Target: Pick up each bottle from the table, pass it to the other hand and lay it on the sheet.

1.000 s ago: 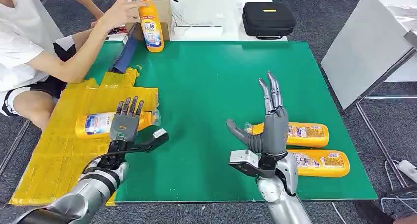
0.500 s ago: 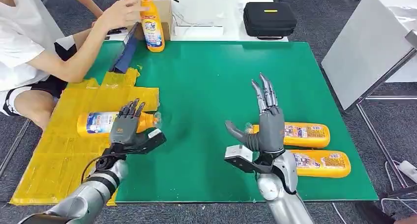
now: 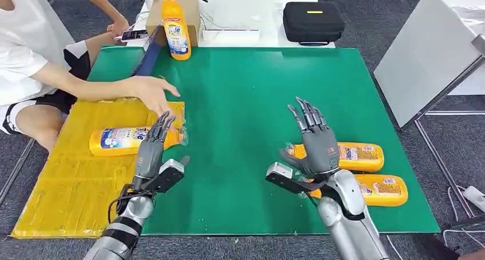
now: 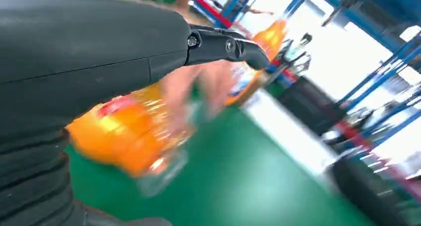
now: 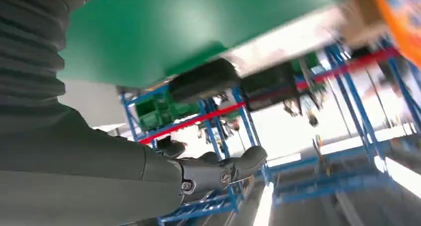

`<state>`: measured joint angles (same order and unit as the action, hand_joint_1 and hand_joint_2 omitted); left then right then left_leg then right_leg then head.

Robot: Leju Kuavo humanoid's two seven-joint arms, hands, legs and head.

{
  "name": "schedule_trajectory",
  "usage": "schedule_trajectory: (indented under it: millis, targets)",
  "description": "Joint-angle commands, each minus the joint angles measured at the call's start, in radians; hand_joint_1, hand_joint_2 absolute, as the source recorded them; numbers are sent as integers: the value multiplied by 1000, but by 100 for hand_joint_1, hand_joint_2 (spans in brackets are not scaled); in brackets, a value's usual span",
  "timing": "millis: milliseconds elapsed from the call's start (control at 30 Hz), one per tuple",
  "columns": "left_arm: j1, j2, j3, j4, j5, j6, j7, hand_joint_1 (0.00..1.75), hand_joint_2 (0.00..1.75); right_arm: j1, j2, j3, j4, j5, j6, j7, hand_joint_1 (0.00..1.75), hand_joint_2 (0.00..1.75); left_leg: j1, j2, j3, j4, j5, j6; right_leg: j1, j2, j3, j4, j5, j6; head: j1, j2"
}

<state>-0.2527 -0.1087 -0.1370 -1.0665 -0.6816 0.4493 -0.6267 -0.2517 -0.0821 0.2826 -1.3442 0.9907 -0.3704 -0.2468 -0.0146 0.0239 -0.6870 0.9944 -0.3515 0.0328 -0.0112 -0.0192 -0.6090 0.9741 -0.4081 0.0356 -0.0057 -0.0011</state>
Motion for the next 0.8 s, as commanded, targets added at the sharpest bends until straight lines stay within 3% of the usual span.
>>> schedule_trajectory:
  millis: [33, 100, 200, 800]
  targets:
    - [77, 23, -111, -316, 17, -60, 34, 0, 175, -120, -107, -59, 268, 29, 75, -3, 0, 175, 1, -2, 3, 1, -2, -2, 0, 0, 4, -1, -1, 0, 0, 0]
    - [77, 23, -121, -328, 78, -111, 30, 0, 175, -136, -115, -58, 297, 35, 96, -10, 0, 175, 1, -2, 8, 2, -4, -3, 0, 2, 9, 0, -3, -1, 0, 0]
    - [85, 25, -136, -380, 169, -206, 25, 0, 175, -181, -141, -31, 397, 86, 138, 4, 0, 175, 1, -2, 3, 1, -2, -2, 0, 2, 4, -1, 0, 1, 0, 0]
    - [90, 26, -161, -397, 182, -227, 28, 0, 175, -243, -157, 8, 526, 95, 197, 15, 0, 175, 1, -1, 6, 1, -2, -2, 0, 3, 6, 0, 0, 1, 0, 0]
